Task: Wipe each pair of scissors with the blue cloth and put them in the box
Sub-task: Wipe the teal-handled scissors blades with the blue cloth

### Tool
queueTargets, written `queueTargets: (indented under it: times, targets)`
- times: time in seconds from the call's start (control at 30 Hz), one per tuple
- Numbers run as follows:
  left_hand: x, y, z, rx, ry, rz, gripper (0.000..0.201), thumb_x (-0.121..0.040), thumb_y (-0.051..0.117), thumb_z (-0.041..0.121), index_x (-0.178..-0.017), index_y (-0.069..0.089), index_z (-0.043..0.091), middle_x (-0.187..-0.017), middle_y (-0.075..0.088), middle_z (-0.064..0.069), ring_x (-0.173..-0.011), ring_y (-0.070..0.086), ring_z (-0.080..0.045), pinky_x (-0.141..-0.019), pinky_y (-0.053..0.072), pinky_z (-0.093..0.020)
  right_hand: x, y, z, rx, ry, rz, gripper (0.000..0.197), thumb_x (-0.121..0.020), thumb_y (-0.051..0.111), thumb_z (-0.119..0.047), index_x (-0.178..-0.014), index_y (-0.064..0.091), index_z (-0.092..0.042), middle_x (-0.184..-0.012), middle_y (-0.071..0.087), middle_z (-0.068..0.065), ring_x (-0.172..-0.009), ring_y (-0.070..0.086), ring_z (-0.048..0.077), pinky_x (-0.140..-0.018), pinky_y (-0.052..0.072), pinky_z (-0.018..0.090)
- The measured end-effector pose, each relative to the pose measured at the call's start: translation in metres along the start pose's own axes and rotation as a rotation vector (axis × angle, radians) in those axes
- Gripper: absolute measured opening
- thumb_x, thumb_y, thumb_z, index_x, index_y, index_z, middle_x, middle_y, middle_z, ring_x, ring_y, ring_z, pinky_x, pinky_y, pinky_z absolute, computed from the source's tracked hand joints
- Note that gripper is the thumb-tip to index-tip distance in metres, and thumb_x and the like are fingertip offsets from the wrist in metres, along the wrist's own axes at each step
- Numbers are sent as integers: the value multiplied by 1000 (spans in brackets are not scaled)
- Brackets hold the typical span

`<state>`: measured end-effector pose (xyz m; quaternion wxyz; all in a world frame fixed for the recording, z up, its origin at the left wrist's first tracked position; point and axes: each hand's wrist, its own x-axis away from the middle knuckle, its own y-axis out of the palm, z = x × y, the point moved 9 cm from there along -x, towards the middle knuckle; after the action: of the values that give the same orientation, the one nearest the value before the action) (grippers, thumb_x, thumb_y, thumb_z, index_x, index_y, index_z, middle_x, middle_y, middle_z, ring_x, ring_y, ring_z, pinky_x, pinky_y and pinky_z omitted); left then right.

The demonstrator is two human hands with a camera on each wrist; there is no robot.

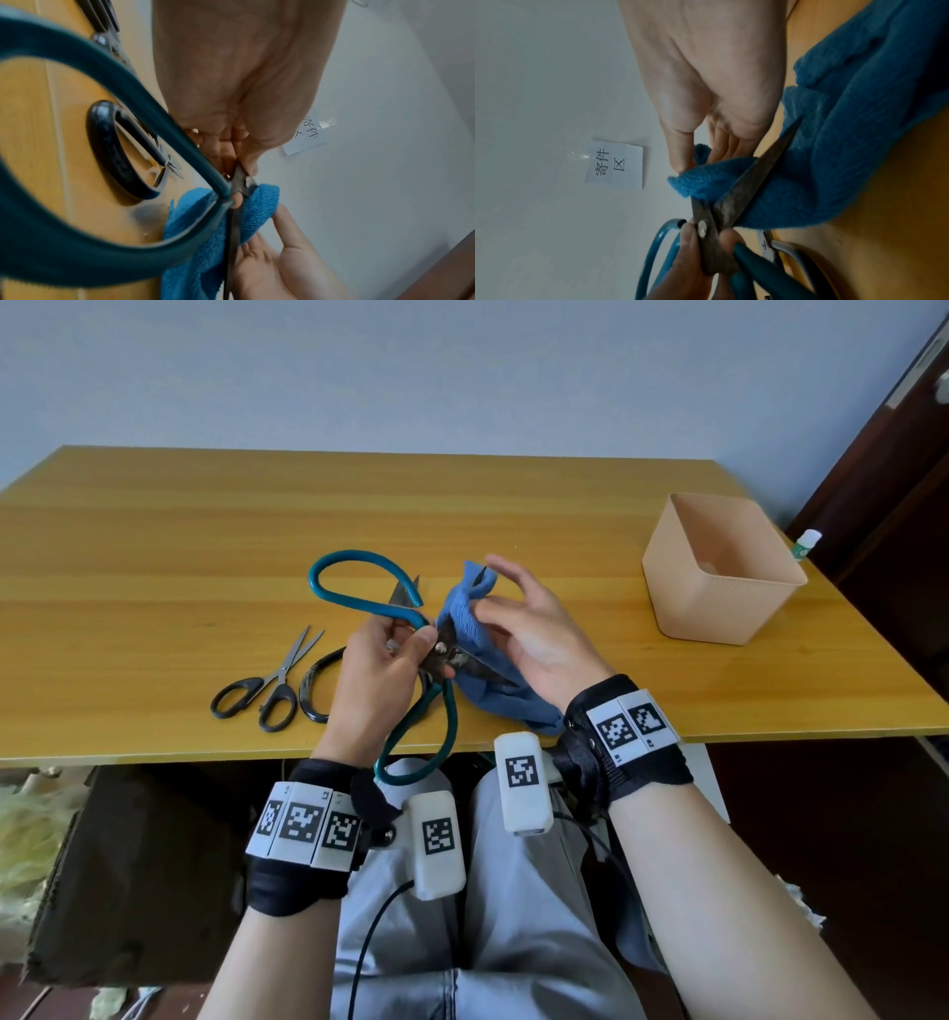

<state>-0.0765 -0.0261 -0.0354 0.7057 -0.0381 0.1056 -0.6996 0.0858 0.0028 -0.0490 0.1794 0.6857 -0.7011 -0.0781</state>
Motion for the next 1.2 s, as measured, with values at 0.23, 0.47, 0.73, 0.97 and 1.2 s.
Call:
queueTargets:
  times: [0.23,0.47,0.73,0.97,1.2]
  targets:
    - [-2,-1,-6,-20,-9,19,19,-101,58,15,-108,58,-3,-91,66,-32,-65,72,-17,-79,55,-38,0,7,5,18,66,-78,64,-88,58,15,-139,43,-20,-94,74,9,-81,69,19,-78,58,32]
    - [-3,-1,0,10,7,38,11,-101,57,13,-104,58,3,-84,62,-22,-63,71,-15,-66,54,-26,-4,4,8,-63,68,-50,56,-91,58,10,-139,45,-15,-103,71,16,-87,70,25,-92,56,44]
    - [-3,2,2,69,18,31,3,-101,58,11,-99,59,9,-68,60,9,-64,71,-19,-70,57,-36,-7,-1,-3,-126,25,-28,49,-92,54,11,-132,49,-17,-100,70,16,-79,70,22,-75,59,33]
    - [-3,1,-2,30,36,33,10,-101,58,13,-102,60,3,-85,60,-22,-65,73,-17,-69,56,-30,-7,-3,0,-99,5,-9,57,-91,56,12,-140,46,-15,-99,72,15,-83,70,23,-75,59,33]
    - [-4,1,-5,26,-2,39,11,-101,58,11,-105,60,2,-74,62,-2,-62,71,-19,-69,56,-39,-1,11,9,19,73,-122,58,-90,55,14,-140,45,-13,-105,67,19,-83,69,22,-72,57,28]
